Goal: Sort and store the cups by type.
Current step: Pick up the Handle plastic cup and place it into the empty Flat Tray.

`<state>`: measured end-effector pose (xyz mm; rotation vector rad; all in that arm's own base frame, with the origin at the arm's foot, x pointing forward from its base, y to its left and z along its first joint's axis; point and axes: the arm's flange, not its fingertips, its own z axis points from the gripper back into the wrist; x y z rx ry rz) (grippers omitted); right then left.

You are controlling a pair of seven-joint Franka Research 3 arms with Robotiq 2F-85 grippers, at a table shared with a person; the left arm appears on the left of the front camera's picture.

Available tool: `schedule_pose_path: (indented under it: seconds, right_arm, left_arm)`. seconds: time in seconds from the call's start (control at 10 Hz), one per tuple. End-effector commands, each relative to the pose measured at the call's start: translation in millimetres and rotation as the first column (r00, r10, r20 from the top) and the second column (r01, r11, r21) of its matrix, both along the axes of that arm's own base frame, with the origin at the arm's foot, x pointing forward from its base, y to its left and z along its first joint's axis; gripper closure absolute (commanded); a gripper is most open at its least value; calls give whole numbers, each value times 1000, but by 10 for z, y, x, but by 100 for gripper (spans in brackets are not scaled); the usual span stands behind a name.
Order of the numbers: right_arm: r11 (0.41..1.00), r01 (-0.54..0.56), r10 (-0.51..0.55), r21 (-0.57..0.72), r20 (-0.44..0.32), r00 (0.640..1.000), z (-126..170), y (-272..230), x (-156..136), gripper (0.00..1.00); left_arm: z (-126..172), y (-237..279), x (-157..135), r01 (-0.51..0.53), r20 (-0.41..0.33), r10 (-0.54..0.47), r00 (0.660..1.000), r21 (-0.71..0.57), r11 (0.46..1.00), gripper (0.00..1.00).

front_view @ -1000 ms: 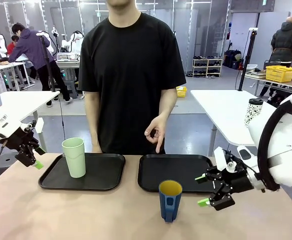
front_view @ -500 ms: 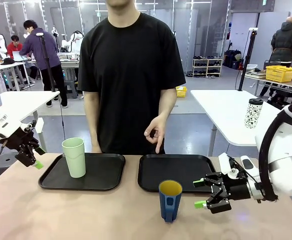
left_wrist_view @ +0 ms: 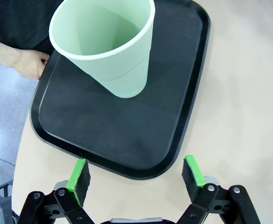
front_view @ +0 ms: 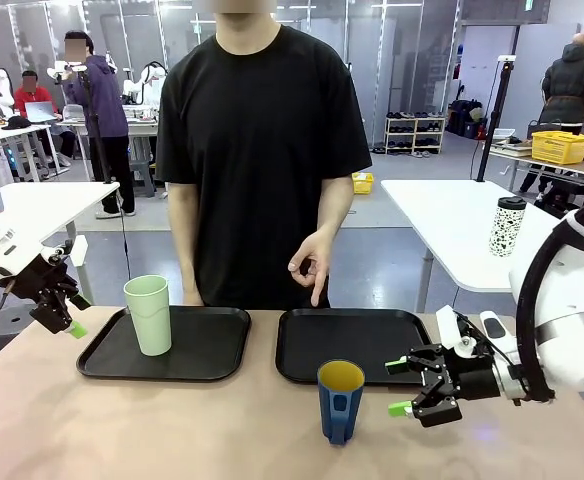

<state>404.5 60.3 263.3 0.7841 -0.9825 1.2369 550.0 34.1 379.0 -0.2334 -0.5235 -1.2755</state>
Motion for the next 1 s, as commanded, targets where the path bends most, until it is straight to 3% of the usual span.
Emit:
schedule_pose_path:
  seconds: [0.0, 0.9]
  right_arm:
    - [997, -43, 42, 65, 13, 999, -86, 32, 56, 0]
    - [964, -148, 154, 222, -9, 988, -452, 347, 175, 0]
  left_arm:
    - [-2, 25, 26, 24, 13, -24, 1000, -31, 999, 0]
    - [-2, 25, 26, 24, 13, -24, 1000, -31, 999, 0]
